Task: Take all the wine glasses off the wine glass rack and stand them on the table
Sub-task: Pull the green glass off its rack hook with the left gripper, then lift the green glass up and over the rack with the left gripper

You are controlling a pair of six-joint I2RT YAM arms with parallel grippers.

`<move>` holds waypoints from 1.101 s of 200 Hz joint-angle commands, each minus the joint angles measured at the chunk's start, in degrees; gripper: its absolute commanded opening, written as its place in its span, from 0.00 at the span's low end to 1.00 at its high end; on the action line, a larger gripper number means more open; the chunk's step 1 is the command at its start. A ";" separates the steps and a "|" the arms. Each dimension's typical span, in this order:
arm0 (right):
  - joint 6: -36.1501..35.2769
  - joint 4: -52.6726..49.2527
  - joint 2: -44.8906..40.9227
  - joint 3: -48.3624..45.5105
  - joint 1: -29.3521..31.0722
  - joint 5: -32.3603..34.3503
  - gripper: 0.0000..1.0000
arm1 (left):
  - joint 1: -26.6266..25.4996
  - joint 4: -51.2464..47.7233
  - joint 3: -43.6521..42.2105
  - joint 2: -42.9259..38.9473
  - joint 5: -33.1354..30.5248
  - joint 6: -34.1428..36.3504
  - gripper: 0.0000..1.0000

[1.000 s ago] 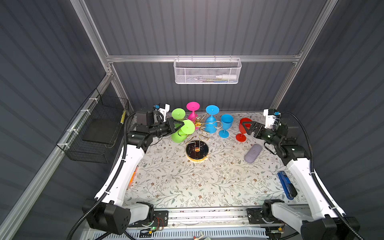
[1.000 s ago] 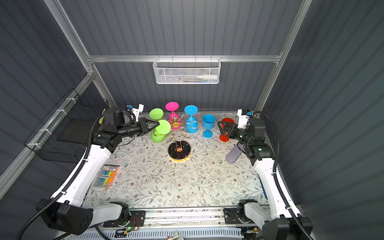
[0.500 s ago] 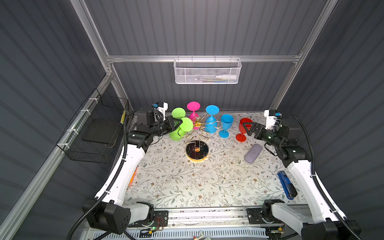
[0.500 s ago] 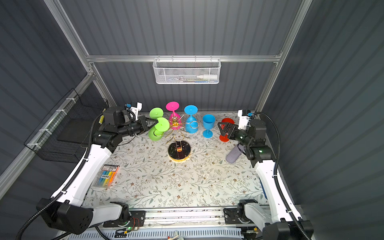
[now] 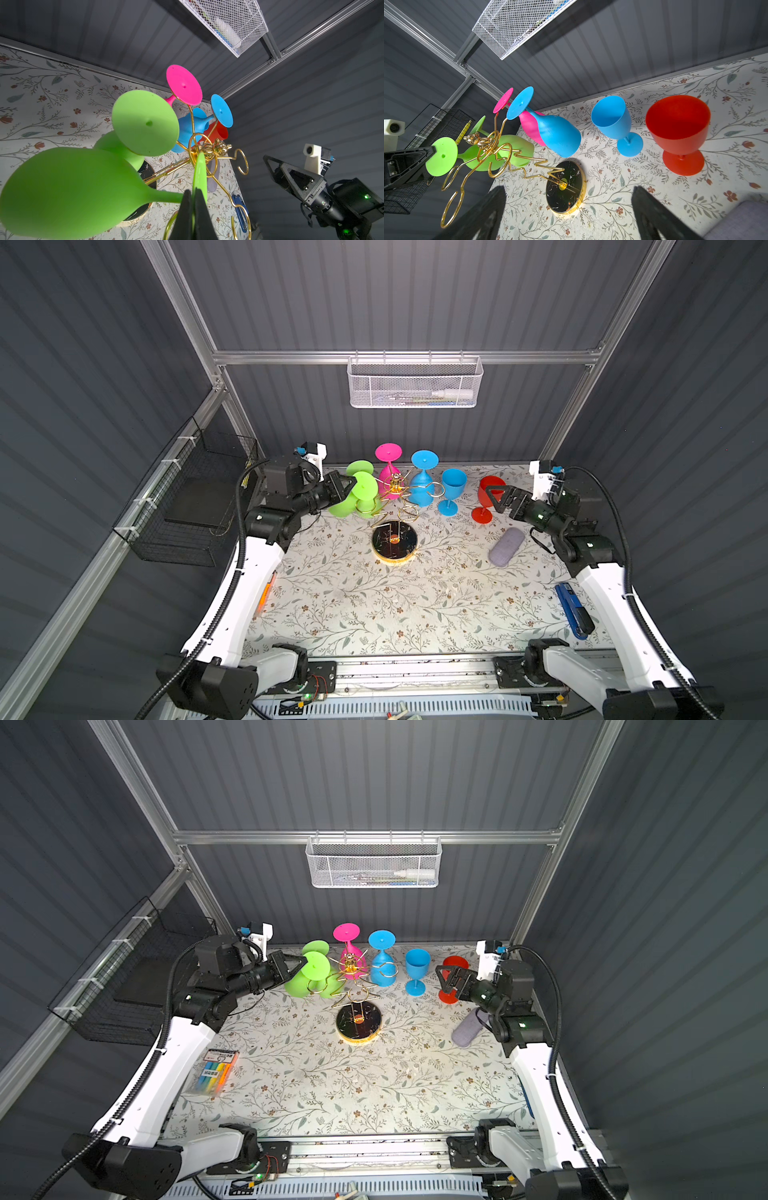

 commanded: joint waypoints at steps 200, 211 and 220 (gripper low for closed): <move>-4.48 4.34 -0.75 4.54 0.16 -1.92 0.97 | 9.38 6.81 17.16 -1.45 21.44 -2.78 0.00; -4.44 5.85 -0.35 5.16 0.20 -3.11 0.97 | 9.38 9.23 17.21 -0.80 23.76 -4.41 0.00; -4.44 7.36 -0.25 5.37 0.55 -4.06 0.97 | 9.38 10.28 17.77 -0.22 25.44 -5.21 0.00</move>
